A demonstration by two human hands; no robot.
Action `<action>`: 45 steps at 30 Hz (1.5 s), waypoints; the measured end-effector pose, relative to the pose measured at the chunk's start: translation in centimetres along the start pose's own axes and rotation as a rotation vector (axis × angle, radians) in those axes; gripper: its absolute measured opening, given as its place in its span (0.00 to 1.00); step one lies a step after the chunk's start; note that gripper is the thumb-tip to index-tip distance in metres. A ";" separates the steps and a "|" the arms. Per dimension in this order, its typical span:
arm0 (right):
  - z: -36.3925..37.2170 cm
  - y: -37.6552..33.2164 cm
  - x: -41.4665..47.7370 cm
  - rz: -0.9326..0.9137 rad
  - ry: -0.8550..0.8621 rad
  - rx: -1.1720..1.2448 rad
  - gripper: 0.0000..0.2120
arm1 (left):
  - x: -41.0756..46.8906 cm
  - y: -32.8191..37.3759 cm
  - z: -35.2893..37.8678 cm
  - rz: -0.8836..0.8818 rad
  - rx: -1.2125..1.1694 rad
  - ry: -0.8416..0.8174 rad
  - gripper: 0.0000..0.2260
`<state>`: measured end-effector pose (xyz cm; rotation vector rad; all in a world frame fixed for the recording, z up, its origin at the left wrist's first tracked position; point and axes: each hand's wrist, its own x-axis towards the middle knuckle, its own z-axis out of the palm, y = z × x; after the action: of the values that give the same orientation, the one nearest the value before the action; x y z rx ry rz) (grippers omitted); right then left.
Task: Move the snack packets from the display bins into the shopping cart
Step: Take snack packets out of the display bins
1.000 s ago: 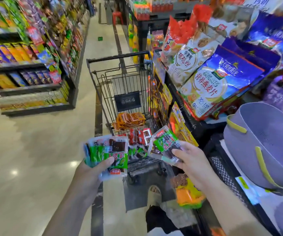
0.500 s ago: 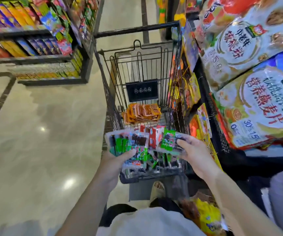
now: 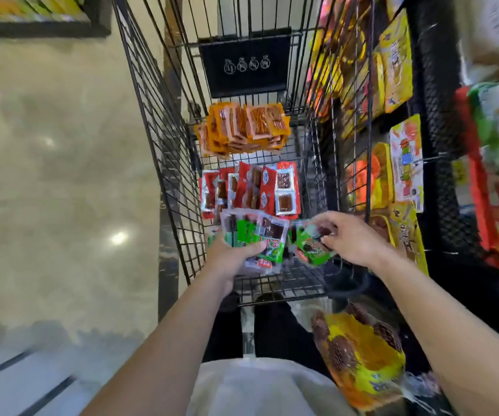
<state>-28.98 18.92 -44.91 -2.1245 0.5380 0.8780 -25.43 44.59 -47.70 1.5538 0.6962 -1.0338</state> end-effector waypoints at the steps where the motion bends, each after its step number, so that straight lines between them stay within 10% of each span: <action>1: 0.2 0.3 1.0 0.003 -0.037 -0.019 0.19 | 1.0 -0.3 0.6 -0.002 0.030 0.031 0.53; 9: 3.6 3.9 8.0 0.025 -0.167 -0.070 0.18 | 7.6 -3.9 4.1 -0.018 0.187 0.152 0.31; 18: 6.3 5.9 11.7 0.114 -0.135 -0.206 0.19 | 8.8 -5.1 6.9 -0.002 0.632 0.206 0.44; 45: 5.5 -2.9 -7.0 -0.007 0.126 -0.763 0.24 | -8.5 0.4 0.5 0.410 1.513 0.305 0.24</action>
<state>-34.15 25.60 -40.97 -2.8778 0.2705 1.0610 -29.02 44.80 -39.98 2.9989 -0.4369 -1.0013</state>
